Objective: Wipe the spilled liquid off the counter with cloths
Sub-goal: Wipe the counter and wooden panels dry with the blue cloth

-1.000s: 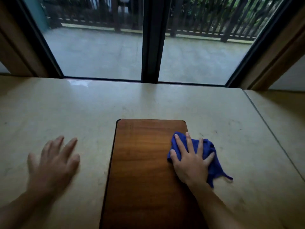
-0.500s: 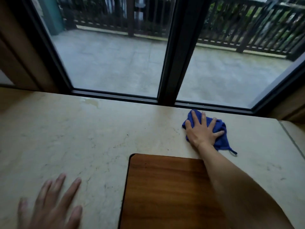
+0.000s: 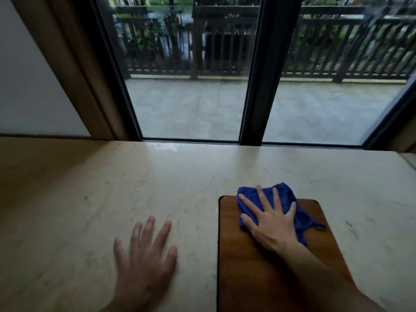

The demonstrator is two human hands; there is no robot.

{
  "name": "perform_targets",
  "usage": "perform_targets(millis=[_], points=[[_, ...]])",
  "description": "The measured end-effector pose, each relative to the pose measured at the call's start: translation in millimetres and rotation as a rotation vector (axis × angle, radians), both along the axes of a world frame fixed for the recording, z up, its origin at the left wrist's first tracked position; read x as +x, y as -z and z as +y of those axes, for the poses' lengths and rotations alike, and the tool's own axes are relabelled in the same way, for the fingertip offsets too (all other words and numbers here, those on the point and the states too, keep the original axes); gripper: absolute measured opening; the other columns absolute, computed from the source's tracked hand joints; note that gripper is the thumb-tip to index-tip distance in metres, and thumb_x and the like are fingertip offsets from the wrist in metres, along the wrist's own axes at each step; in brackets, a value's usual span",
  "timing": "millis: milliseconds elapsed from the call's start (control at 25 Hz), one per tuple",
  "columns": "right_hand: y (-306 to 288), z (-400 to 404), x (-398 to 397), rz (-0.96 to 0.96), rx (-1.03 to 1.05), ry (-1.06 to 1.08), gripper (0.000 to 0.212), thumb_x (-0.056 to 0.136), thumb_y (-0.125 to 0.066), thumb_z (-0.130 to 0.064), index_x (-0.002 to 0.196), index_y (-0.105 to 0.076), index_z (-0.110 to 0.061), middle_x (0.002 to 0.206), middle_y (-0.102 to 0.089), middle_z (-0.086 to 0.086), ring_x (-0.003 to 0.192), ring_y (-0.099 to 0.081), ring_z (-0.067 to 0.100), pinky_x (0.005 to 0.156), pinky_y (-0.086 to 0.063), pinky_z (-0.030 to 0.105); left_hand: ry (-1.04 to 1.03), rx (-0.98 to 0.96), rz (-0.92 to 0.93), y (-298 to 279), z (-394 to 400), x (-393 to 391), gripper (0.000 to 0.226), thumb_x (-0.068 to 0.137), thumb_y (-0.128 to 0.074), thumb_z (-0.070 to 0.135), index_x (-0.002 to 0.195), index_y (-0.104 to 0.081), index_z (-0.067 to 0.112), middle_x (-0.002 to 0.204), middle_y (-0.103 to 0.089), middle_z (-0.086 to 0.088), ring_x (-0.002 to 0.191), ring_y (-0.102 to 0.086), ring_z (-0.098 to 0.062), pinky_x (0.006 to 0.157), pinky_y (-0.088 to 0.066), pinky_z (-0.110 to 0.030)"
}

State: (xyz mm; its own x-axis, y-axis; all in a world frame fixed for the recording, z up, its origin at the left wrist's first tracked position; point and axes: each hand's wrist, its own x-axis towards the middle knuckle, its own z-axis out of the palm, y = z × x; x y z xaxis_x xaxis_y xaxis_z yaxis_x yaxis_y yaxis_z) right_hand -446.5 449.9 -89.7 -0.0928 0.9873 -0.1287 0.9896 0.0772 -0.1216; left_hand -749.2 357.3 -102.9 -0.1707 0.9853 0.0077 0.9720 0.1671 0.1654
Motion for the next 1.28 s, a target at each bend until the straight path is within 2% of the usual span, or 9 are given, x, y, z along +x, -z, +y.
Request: perform_targets(millis=[200,360,480,600,680,760,880,1000,1280], points=[[-6,-215,-21,-0.055,-0.1,0.184,0.059,0.089,-0.02,-0.075,0.146,-0.019,-0.06,0.163,-0.019,-0.001,0.147,-0.015,0.041,0.099,-0.014,0.081,0.172,-0.097,-0.105,-9,-13,-16,0.068,0.086,-0.02,0.062,0.152,-0.015,0.045,0.167,-0.006,0.003,0.152,-0.002,-0.024,0.114,0.002,-0.065],[-8,-355,-42,-0.076,-0.185,0.452,0.059,0.078,-0.002,-0.083,0.126,0.031,-0.071,0.155,0.035,-0.013,0.146,0.025,0.029,0.109,0.003,0.072,0.4,-0.081,0.013,-10,-49,-58,0.067,0.089,-0.016,0.061,0.149,-0.027,0.035,0.163,-0.02,-0.003,0.147,-0.021,-0.026,0.113,-0.021,-0.056],[-11,-411,-86,-0.153,-0.298,0.588,0.07,0.083,-0.009,-0.082,0.121,0.045,-0.06,0.149,0.044,-0.012,0.144,0.029,0.031,0.113,-0.003,0.069,0.467,-0.098,0.034,-21,-58,-98,0.07,0.083,-0.012,0.06,0.145,-0.032,0.032,0.157,-0.028,-0.003,0.141,-0.03,-0.024,0.107,-0.03,-0.056],[-2,-446,-121,-0.075,-0.154,0.45,0.076,0.08,-0.01,-0.082,0.145,0.017,-0.056,0.162,0.016,-0.01,0.148,0.016,0.035,0.109,0.001,0.073,0.44,-0.114,0.015,-19,-53,-128,0.062,0.089,-0.017,0.056,0.145,-0.031,0.033,0.159,-0.026,-0.003,0.144,-0.029,-0.025,0.109,-0.029,-0.058],[11,-454,-131,-0.223,-0.158,0.256,0.103,0.068,-0.037,-0.09,0.154,-0.006,-0.043,0.165,0.0,-0.002,0.145,-0.01,0.047,0.106,0.008,0.075,0.425,-0.066,0.007,-17,-43,-143,0.063,0.088,-0.018,0.056,0.144,-0.034,0.031,0.158,-0.028,-0.005,0.143,-0.03,-0.026,0.108,-0.029,-0.059],[21,-446,-138,-0.293,-0.124,0.173,0.13,0.046,-0.063,-0.088,0.154,-0.011,-0.04,0.165,0.0,0.002,0.133,-0.027,0.053,0.101,-0.001,0.082,0.375,-0.044,-0.01,-18,-27,-158,0.064,0.088,-0.017,0.059,0.143,-0.035,0.034,0.157,-0.03,-0.005,0.143,-0.03,-0.028,0.106,-0.028,-0.061],[10,-385,-145,-0.192,-0.044,0.026,0.088,0.071,-0.04,-0.087,0.149,-0.025,-0.05,0.164,-0.013,-0.008,0.149,-0.007,0.037,0.096,-0.016,0.079,0.251,-0.099,0.019,-10,-2,-175,0.061,0.091,-0.017,0.068,0.148,-0.02,0.048,0.164,-0.014,0.002,0.15,-0.013,-0.029,0.109,-0.015,-0.068],[11,-293,-139,-0.07,-0.016,0.107,0.068,0.083,-0.034,-0.076,0.147,-0.027,-0.054,0.161,-0.025,-0.008,0.147,-0.019,0.035,0.1,-0.021,0.075,0.217,-0.107,0.026,-3,4,-180,0.066,0.086,-0.013,0.073,0.149,-0.01,0.052,0.166,-0.005,0.008,0.152,-0.001,-0.026,0.11,-0.002,-0.07],[7,4,-113,0.004,-0.016,0.285,0.06,0.088,-0.012,-0.076,0.143,0.008,-0.064,0.162,0.017,-0.015,0.147,0.024,0.028,0.109,0.009,0.072,0.176,-0.107,0.082,-2,5,-177,0.065,0.085,-0.025,0.068,0.148,-0.022,0.051,0.163,-0.021,0.006,0.15,-0.015,-0.027,0.109,-0.014,-0.071]])
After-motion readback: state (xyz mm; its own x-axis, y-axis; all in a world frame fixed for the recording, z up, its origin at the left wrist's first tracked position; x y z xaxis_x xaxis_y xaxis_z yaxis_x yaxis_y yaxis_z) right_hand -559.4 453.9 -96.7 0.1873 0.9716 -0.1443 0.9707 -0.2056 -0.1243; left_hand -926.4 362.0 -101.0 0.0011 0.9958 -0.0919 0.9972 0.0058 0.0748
